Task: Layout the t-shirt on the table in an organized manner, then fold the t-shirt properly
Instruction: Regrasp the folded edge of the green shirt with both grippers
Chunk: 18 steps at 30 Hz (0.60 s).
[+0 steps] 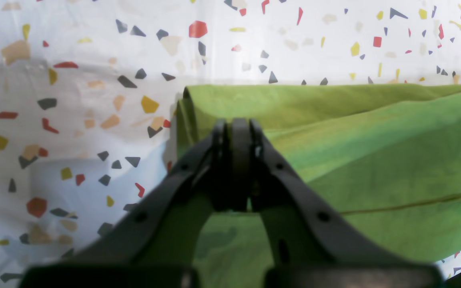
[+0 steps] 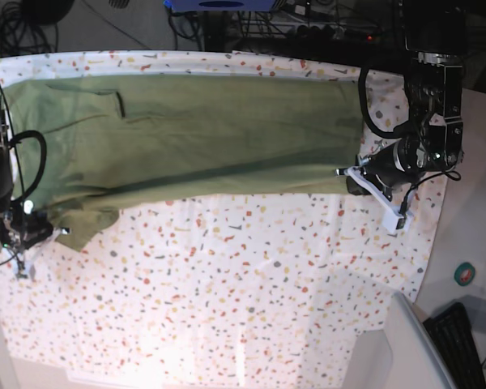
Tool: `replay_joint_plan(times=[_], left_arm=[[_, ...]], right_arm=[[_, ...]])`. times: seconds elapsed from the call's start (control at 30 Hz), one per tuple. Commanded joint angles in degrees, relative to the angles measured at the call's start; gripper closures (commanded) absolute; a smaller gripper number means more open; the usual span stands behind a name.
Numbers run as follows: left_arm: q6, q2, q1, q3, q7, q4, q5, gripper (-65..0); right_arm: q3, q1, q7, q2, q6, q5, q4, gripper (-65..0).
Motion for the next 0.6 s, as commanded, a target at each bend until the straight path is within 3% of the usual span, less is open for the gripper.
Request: replay_joint_plan(times=[0.0,0.23,0.57], left_arm=[[-0.2,-0.8,-0.8,-0.3,-0.8,0.9,-0.1,0.0],[-0.2,-0.8,-0.8,-0.3,-0.6,1.9,-0.4,0.0],[-0.2,-1.4,-2.2,-0.4,2.0,5.4,-0.4,0.0]], right_arm=[[-0.1,1.9,1.1,0.9,-0.5,0.1,0.6,0.0],[0.3,2.0,1.0,1.3,0.0,0.1,1.7,0.0],[0.5,-4.8,1.2,3.0,0.0,0.4,17.7,0.0]])
